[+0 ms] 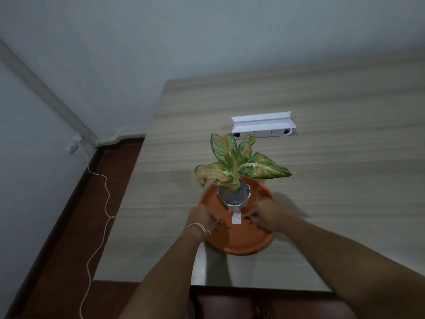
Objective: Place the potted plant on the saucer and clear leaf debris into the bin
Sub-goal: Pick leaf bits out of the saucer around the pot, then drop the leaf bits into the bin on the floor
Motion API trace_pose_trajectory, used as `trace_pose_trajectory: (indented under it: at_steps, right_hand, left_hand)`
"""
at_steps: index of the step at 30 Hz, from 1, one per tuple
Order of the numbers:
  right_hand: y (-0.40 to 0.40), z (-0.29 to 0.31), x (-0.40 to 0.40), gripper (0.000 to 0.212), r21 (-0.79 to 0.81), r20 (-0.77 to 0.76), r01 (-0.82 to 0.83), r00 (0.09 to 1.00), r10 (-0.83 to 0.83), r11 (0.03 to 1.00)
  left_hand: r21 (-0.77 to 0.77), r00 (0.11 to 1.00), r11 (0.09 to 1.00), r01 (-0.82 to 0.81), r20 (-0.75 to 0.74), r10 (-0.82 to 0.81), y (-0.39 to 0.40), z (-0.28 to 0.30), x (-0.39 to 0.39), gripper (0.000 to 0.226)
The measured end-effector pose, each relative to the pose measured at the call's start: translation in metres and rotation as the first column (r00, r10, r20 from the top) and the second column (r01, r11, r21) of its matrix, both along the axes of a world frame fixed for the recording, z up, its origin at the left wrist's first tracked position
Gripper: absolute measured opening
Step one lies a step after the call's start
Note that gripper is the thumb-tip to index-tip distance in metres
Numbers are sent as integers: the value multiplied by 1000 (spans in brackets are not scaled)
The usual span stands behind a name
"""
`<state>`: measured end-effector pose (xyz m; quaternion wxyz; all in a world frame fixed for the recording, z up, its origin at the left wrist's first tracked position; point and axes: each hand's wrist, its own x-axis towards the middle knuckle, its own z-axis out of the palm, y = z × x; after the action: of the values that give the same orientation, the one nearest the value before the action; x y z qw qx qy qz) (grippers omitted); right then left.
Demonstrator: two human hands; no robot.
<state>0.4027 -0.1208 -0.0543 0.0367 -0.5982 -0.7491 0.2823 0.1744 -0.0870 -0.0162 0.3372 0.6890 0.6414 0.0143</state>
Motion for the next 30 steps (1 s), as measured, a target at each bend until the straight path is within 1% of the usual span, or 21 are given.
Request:
trace_pose_trajectory:
  at_steps: [6,9,13,17,20,22,25,30]
  right_hand:
    - [9,7,-49,16,55,25,-43,999,42,998]
    - [11,12,-83,19,80,35,-113,993,110,990]
    - [8,22,-140,19,78,15,-200,980,200,977]
    - [4,42,-209,21,122,67,-336,941,330,934]
    - [-2,44,-267,19,141,17,-389,920,391,910]
    - [-12,43,-308,18,153,10,-444,894,448,883]
    - [-31,42,-366,18,170,-15,-506,857,515,846]
    - [-63,24,-447,19,155,-93,-554,816,570,818]
  left_hand:
    - [71,991,990,-118,-53,122,-5,18,-72,15]
    - [99,975,974,-205,-65,212,-15,24,-114,10]
    - [115,953,953,-280,-89,291,-42,32,-169,10]
    - [106,929,935,-337,-123,349,-79,32,-233,14]
    - [69,886,895,-441,-129,446,-113,30,-286,12]
    - [58,840,850,-523,-130,526,-137,27,-320,9]
    - [69,768,774,-630,-97,634,-171,21,-365,12]
    - [41,671,673,-739,-39,740,-211,2,-417,14]
